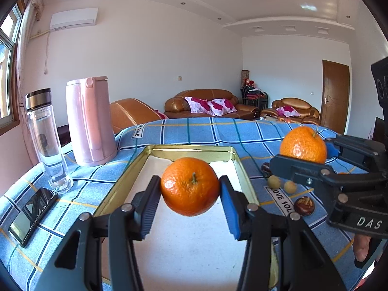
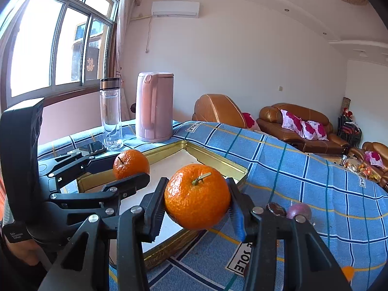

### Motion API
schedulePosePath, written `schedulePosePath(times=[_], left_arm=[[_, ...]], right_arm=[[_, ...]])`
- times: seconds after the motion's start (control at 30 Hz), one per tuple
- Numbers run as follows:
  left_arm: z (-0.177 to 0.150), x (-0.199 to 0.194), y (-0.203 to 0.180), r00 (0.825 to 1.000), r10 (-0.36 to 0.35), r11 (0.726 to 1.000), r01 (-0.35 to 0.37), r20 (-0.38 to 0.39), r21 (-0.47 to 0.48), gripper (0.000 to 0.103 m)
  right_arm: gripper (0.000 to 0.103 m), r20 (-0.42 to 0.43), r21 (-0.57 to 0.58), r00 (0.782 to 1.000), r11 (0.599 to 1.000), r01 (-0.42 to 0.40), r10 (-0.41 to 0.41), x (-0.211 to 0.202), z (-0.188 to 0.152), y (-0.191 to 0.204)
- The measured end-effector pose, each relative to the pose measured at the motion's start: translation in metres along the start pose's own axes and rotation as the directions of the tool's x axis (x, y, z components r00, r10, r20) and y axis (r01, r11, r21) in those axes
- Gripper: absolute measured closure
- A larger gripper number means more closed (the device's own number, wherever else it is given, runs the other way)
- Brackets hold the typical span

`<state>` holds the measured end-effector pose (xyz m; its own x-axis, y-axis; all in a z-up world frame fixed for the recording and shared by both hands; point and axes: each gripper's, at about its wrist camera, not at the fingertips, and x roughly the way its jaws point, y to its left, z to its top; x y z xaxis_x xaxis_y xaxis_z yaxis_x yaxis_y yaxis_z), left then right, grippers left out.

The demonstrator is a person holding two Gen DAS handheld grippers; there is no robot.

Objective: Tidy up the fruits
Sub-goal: 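Lift and carry both held oranges over the gold tin tray, then lower both oranges into the tray and open both grippers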

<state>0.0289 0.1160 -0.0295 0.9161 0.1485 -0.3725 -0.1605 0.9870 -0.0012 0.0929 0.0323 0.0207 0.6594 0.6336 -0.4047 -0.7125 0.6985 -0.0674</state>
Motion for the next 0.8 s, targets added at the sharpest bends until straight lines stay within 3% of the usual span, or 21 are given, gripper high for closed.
schedulePosePath(times=[0.47,0.8], left_arm=[[0.002,0.024,0.031,0.993,0.065,0.998,-0.062,-0.094,0.026,0.053],[0.001,0.040,0.039,0.983,0.082,0.995,-0.072,-0.166,0.062,0.053]], right_arm=[[0.055,-0.055,0.000,0.996,0.998,-0.064,0.064,0.047,0.008,0.017],[0.055,-0.139,0.022,0.986,0.996,-0.086,0.088,0.075,0.001,0.024]])
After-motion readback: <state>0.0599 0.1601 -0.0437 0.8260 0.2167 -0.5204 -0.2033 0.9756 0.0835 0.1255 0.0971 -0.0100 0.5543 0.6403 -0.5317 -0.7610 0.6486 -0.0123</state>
